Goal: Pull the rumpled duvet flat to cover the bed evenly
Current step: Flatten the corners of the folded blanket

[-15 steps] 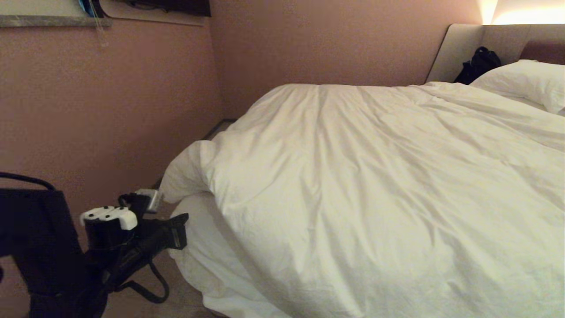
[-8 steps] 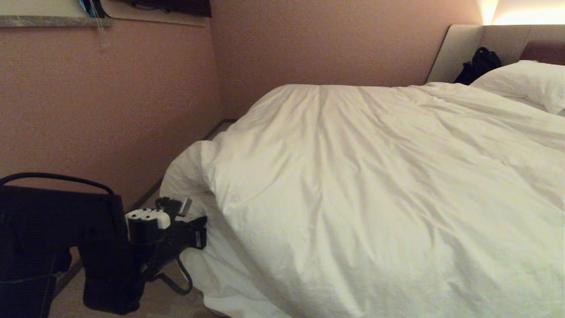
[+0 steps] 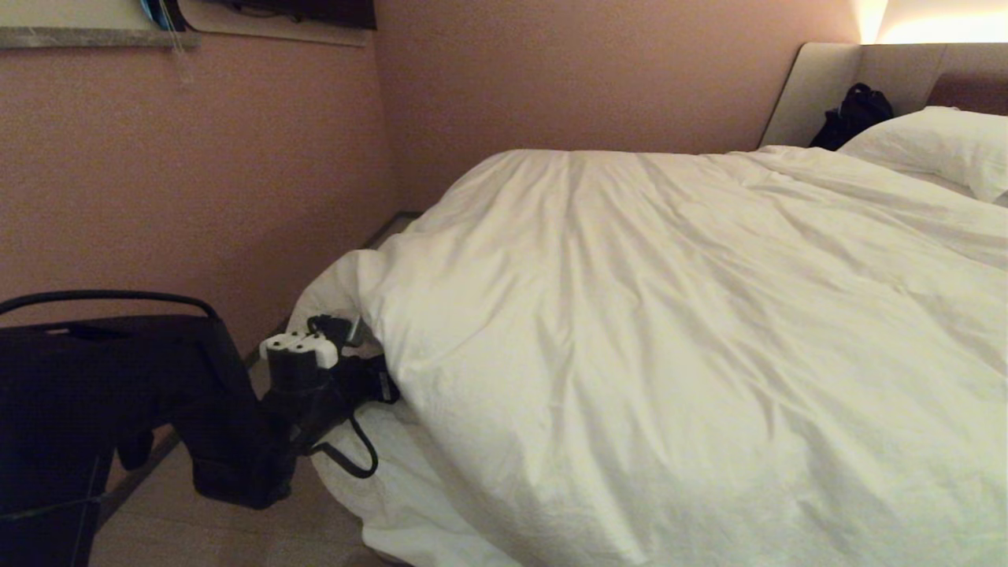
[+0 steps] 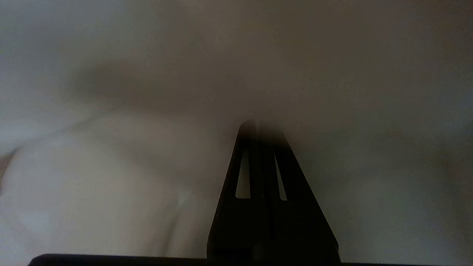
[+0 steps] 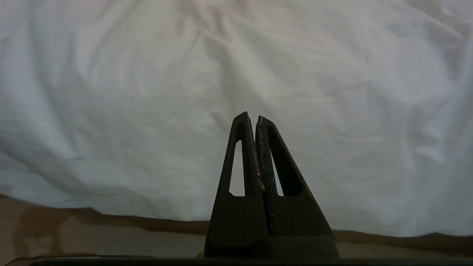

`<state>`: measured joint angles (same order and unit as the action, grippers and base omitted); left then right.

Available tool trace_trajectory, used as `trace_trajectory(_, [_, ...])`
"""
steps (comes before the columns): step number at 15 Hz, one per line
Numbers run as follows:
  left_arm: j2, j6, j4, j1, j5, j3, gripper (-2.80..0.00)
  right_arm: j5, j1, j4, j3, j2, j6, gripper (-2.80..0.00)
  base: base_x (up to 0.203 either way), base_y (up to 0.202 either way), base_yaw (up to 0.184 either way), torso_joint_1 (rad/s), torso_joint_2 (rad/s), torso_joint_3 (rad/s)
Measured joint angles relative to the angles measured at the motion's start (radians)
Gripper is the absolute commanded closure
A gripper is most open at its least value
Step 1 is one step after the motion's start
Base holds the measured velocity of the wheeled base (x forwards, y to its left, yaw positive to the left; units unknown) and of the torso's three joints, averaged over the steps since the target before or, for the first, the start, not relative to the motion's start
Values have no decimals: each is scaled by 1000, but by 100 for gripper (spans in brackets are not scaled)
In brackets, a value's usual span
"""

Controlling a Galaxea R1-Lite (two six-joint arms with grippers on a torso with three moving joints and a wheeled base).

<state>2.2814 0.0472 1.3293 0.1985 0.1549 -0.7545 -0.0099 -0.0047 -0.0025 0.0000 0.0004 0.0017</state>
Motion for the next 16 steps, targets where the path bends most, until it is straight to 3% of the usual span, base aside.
trace_trajectory(2, [-21,10,-96,2,-2,-58,0,-1,0,0,0,0,0,0,0,0,0,0,0,0])
trace_trajectory(6, [-31,10,-124,51,-4,-109,0,0,0,0,0,0,0,0,0,0,0,0,0,0])
trace_trajectory(11, [-65,10,-289,123,-5,-232,0,-1,0,0,0,0,0,0,0,0,0,0,0,0])
trace_trajectory(16, [-49,8,-424,141,-4,-350,0,-1,0,0,0,0,0,0,0,0,0,0,0,0])
